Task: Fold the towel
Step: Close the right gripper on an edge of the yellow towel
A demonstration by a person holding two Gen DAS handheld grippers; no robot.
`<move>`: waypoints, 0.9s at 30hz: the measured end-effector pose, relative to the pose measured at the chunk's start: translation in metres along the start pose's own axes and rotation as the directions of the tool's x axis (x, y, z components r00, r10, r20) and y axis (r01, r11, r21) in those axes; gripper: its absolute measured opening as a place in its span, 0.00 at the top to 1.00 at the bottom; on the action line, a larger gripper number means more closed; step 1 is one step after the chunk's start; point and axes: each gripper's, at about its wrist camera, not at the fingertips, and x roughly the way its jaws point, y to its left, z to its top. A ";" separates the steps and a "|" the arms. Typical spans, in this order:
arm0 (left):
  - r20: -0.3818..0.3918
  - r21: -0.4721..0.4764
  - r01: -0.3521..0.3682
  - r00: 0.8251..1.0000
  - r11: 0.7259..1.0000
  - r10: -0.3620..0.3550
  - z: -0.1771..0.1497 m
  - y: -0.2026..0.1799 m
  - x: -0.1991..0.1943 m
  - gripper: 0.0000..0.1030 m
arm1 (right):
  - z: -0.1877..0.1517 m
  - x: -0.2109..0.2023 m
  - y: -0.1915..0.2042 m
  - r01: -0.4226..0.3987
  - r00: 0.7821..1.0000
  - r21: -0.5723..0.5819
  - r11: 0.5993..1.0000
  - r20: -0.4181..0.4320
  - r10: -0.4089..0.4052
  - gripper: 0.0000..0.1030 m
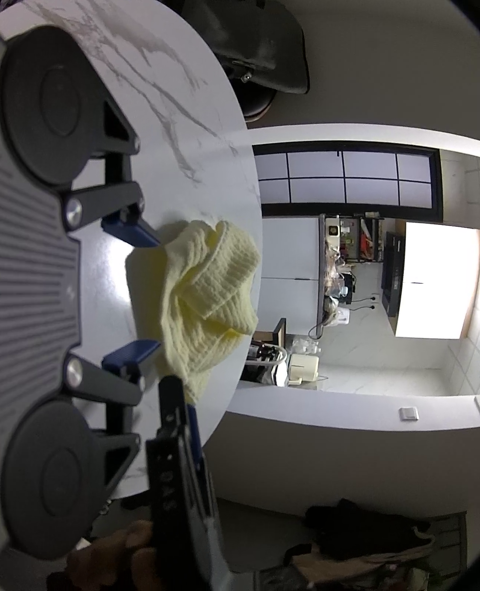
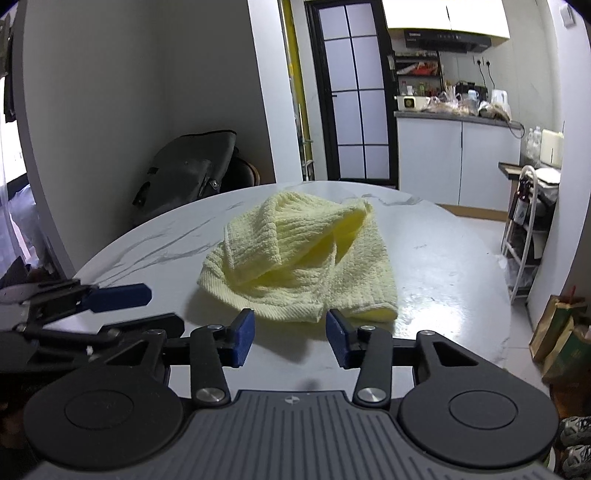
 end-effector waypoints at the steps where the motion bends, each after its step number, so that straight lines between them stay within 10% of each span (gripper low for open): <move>1: 0.002 -0.001 0.001 1.000 1.000 -0.001 -0.001 0.001 -0.001 0.42 | 0.001 0.002 0.000 0.001 1.000 0.006 1.000 -0.006 -0.001 0.55; 15: 0.024 -0.035 0.001 1.000 0.999 0.000 -0.012 0.011 -0.009 0.42 | 0.012 0.015 0.000 0.028 0.999 0.034 0.999 -0.036 -0.027 0.61; 20: 0.028 -0.041 0.004 1.000 0.999 -0.003 -0.014 0.012 -0.011 0.42 | 0.015 0.021 0.002 0.055 0.997 0.017 0.998 -0.062 -0.054 0.90; 27: 0.022 -0.052 0.002 1.000 0.999 0.000 -0.017 0.017 -0.013 0.41 | 0.018 0.010 0.011 0.059 0.997 -0.041 0.997 -0.038 -0.060 0.92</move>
